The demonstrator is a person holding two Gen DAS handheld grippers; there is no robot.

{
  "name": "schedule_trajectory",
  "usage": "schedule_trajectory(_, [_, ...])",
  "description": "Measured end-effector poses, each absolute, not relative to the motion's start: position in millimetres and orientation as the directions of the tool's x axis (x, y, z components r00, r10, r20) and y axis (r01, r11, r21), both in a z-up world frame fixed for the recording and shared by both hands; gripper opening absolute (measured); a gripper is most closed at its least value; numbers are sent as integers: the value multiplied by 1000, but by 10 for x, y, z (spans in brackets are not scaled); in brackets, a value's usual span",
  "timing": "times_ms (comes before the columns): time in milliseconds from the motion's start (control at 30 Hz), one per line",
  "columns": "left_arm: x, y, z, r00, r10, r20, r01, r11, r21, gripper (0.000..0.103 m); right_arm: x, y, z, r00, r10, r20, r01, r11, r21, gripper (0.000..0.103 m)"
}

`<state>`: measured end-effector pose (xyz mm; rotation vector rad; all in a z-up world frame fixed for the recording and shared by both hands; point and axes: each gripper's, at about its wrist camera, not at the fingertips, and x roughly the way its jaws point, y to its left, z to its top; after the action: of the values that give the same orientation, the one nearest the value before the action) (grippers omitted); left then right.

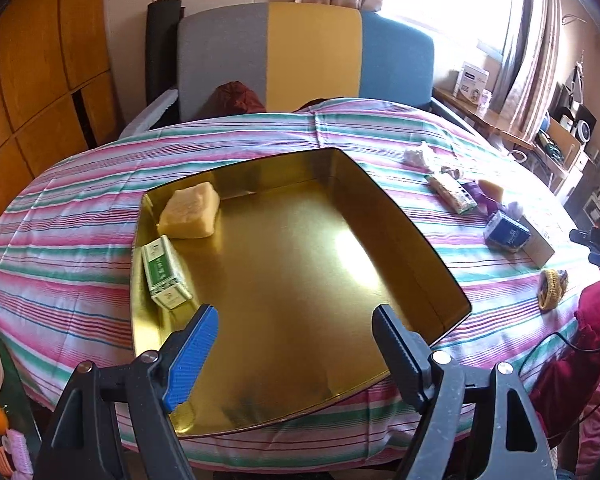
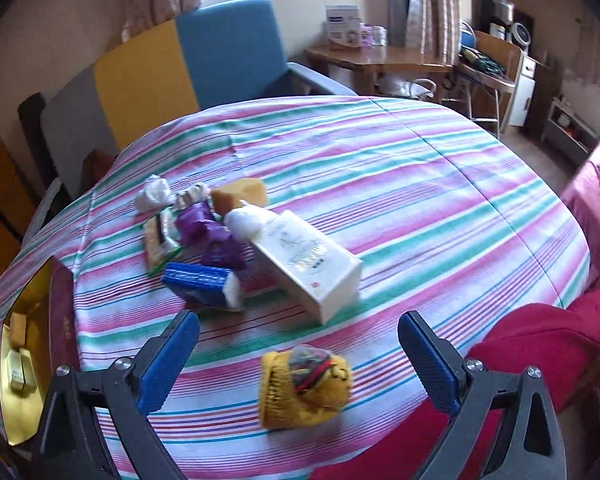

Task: Organize objects
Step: 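Move both tools back toward the remaining items on the table, then grasp the yellow knitted bundle with the left tool and lift it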

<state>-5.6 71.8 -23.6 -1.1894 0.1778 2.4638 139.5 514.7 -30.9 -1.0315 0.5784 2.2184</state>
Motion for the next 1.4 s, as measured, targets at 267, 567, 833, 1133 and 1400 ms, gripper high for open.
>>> schedule_trajectory(267, [-116,891,-296,-490,341,-802,-420,-899,-126,80,1570,5373,-374,-621,257,-740,-676,-653,340,100])
schedule_trajectory(567, [-76,1370,-268,-395,429,-813,-537,-825,-175,79,1675,5413,-384,-703,212,-678,-629,-631,455,101])
schedule_trajectory(833, [24,2128,-246,-252,530,-810,-705,-674,-221,79,1722,5435,-386,-745,196,-638,-594,-630,500,101])
schedule_trajectory(1133, [130,3186,-420,-54,599,-799,-823,-480,-305,79,1864,5459,-347,-820,191,-539,-527,-617,585,101])
schedule_trajectory(1400, [274,3973,-678,102,585,-804,-847,-373,-378,79,1905,5472,-335,-838,193,-510,-510,-611,606,101])
